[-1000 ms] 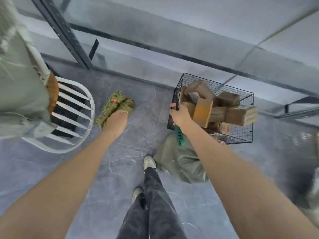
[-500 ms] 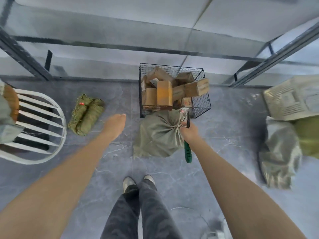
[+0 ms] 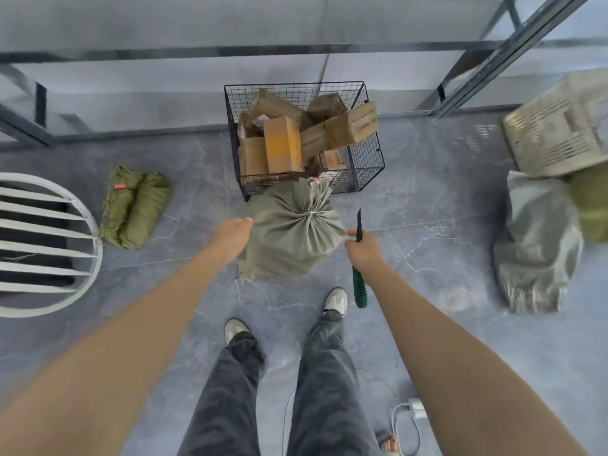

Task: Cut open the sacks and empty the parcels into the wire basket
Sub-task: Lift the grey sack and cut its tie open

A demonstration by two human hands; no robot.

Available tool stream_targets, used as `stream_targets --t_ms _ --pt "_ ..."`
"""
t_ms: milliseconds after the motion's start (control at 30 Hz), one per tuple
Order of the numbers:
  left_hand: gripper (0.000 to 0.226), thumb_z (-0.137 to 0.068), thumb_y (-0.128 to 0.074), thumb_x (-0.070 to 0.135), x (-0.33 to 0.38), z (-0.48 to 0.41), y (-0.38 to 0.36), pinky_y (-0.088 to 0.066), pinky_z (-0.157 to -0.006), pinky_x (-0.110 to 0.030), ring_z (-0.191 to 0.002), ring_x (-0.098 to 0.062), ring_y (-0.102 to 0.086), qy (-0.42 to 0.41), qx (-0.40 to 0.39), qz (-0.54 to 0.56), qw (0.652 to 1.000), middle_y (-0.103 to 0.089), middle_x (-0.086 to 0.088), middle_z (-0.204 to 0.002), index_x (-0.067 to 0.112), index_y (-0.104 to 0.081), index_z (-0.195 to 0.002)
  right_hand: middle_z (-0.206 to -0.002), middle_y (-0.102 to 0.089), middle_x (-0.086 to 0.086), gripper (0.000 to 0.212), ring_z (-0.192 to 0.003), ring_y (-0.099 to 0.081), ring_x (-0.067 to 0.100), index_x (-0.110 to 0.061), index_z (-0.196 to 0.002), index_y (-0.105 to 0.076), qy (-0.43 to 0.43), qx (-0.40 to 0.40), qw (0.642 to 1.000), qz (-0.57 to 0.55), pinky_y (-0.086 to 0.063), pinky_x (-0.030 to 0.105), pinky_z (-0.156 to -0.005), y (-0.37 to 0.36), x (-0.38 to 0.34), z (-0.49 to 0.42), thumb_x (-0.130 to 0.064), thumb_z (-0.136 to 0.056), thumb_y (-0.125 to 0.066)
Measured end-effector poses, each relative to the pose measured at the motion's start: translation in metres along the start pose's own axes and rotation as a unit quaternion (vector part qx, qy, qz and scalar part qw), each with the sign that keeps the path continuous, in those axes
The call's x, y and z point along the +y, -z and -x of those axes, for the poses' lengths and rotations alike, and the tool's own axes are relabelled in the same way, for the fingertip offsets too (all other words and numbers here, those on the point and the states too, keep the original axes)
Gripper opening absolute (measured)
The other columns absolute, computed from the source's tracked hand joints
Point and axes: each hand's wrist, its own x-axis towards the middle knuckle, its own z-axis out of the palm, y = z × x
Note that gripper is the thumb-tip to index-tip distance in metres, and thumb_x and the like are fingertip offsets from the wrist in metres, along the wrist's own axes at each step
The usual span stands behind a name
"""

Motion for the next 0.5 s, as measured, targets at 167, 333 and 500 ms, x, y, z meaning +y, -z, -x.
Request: stream_targets --t_ms 167,333,500 --pt "0.032 -0.102 -0.033 0.023 0.028 -0.025 -0.049 -0.029 -0.076 -0.026 -0.079 -0.019 -0.042 0.023 -0.012 0.015 1.0 -0.054 -0.017 -0.096 0.016 -0.045 -0.073 -0.075 -0.051 0.0 0.027 -0.062 -0.049 0.016 -0.013 -0.115 -0.055 -0.017 -0.047 0.999 0.003 -0.042 0.031 -0.06 0.025 0.008 -0.043 -0.005 -0.09 -0.046" --pt "0.03 -0.101 -0.037 0.02 0.061 -0.059 -0.093 -0.03 -0.081 -0.025 -0.094 -0.016 -0.039 0.025 0.001 0.027 0.999 -0.053 -0.026 -0.13 0.002 -0.058 -0.114 -0.092 -0.058 0.01 0.018 -0.077 -0.053 0.023 -0.016 -0.106 -0.052 -0.027 -0.09 0.996 -0.002 -0.042 0.034 -0.067 0.048 0.009 -0.094 -0.007 -0.091 -0.048" --pt "0.039 -0.1 -0.037 0.018 0.073 -0.09 -0.12 -0.039 -0.092 -0.033 -0.116 -0.033 -0.052 0.043 0.009 0.022 0.999 -0.053 -0.024 -0.131 -0.006 -0.054 -0.125 -0.094 -0.062 0.015 0.021 -0.073 -0.057 0.023 -0.012 -0.112 -0.05 -0.03 -0.137 0.99 -0.008 -0.042 0.028 -0.057 0.038 0.012 -0.129 -0.005 -0.092 -0.046"
